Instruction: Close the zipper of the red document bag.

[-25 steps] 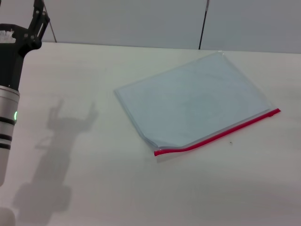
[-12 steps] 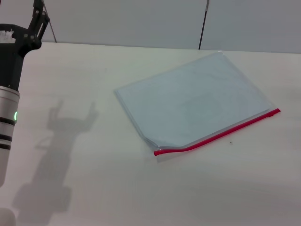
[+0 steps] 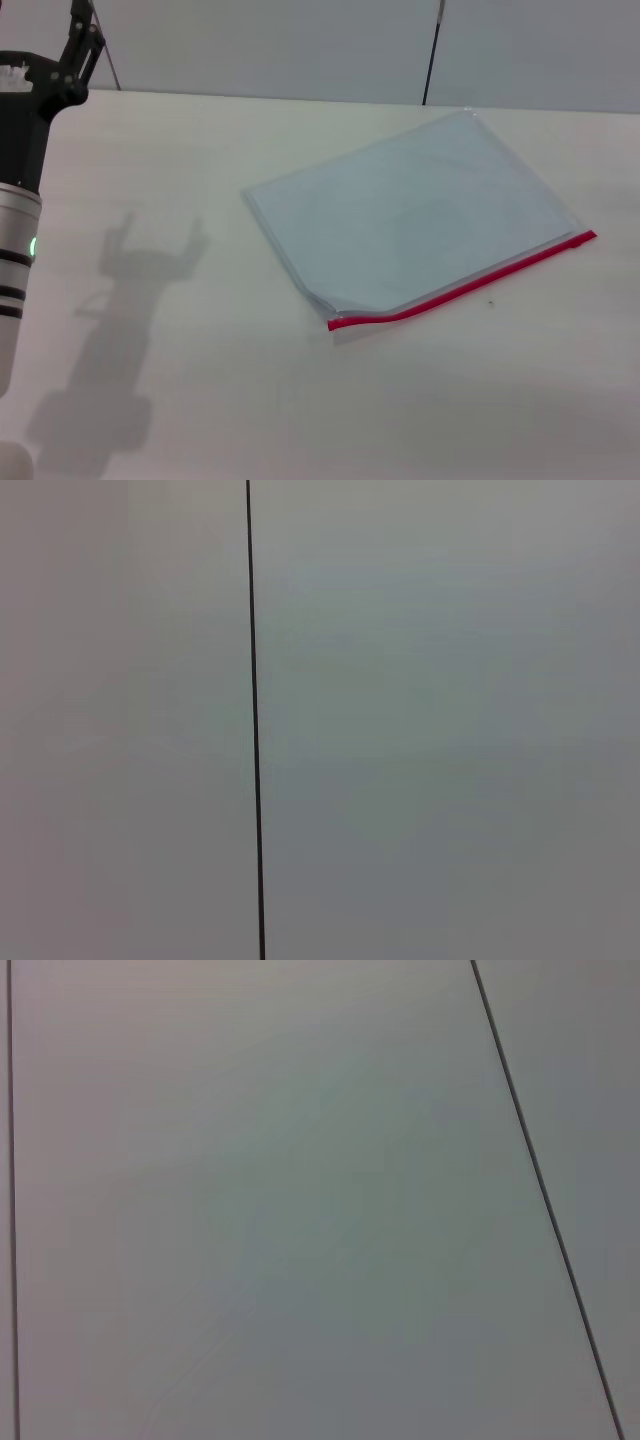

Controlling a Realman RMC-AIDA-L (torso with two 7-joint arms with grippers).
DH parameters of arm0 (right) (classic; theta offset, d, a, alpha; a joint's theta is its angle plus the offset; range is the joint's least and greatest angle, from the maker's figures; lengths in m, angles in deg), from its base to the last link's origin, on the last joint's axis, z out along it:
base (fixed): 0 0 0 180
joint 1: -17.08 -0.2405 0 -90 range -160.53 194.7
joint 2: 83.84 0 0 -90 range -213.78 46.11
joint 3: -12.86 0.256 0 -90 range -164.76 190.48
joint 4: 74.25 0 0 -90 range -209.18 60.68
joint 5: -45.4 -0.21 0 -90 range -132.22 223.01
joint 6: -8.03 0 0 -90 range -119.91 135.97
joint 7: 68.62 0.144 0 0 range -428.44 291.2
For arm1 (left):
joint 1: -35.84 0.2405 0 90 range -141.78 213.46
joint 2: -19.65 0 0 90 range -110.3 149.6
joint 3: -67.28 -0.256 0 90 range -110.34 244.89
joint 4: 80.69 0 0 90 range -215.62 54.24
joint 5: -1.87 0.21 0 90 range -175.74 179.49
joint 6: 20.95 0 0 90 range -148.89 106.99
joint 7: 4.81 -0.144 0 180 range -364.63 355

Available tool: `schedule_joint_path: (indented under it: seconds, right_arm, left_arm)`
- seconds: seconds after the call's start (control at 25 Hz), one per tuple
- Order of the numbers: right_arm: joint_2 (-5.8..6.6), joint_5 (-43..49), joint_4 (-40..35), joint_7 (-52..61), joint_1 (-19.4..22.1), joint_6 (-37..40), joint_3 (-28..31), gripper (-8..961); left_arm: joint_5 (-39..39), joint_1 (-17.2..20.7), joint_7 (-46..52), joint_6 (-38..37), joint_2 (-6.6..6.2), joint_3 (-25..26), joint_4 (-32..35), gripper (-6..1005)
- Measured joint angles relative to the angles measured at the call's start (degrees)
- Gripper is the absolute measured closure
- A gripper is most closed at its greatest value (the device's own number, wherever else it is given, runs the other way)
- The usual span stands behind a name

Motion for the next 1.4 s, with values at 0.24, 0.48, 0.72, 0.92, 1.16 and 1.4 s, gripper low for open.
schedule_joint_path:
  seconds: [0.24, 0.48, 0.72, 0.92, 1.16, 1.4]
  right_arm:
    - [0.00, 0.0, 0.0, 0.0, 0.0, 0.0, 0.0, 148]
    - [0.00, 0.0, 0.0, 0.0, 0.0, 0.0, 0.0, 148]
    - [0.00, 0.0, 0.0, 0.0, 0.0, 0.0, 0.0, 148]
    - [0.00, 0.0, 0.0, 0.0, 0.0, 0.0, 0.0, 148]
    - [0.00, 0.0, 0.0, 0.0, 0.0, 0.0, 0.0, 148]
    - [0.00, 0.0, 0.0, 0.0, 0.0, 0.0, 0.0, 149]
  left_arm:
    - [0.0, 0.0, 0.0, 0.0, 0.00, 0.0, 0.0, 106]
    - [0.0, 0.0, 0.0, 0.0, 0.00, 0.0, 0.0, 105]
    - [0.0, 0.0, 0.0, 0.0, 0.00, 0.0, 0.0, 106]
    - [0.0, 0.0, 0.0, 0.0, 0.00, 0.0, 0.0, 106]
    - [0.0, 0.0, 0.0, 0.0, 0.00, 0.0, 0.0, 105]
    - [0.0, 0.0, 0.0, 0.0, 0.00, 0.0, 0.0, 105]
